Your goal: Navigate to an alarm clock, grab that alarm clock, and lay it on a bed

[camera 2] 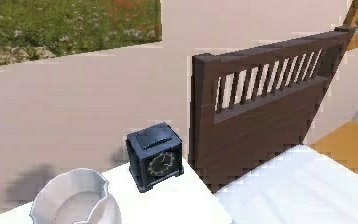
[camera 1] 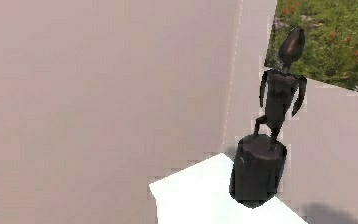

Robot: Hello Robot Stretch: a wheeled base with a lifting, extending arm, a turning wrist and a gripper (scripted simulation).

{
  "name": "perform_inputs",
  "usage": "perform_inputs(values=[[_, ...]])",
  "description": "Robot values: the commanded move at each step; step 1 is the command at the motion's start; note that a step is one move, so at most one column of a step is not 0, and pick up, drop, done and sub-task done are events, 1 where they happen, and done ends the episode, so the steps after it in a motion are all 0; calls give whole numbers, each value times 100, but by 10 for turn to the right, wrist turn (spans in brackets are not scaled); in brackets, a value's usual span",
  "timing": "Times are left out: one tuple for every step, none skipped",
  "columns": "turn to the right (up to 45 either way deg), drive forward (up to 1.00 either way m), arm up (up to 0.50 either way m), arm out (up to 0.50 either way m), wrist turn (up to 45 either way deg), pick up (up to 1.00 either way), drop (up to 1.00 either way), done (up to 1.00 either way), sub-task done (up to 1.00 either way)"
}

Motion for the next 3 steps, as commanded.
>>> perform_inputs(values=[[0, 0, 50, 0, 0, 0, 0, 0, 0], [0, 0, 38, 0, 0, 0, 0, 0, 0], [0, 0, 0, 16, 0, 0, 0, 0, 0]])
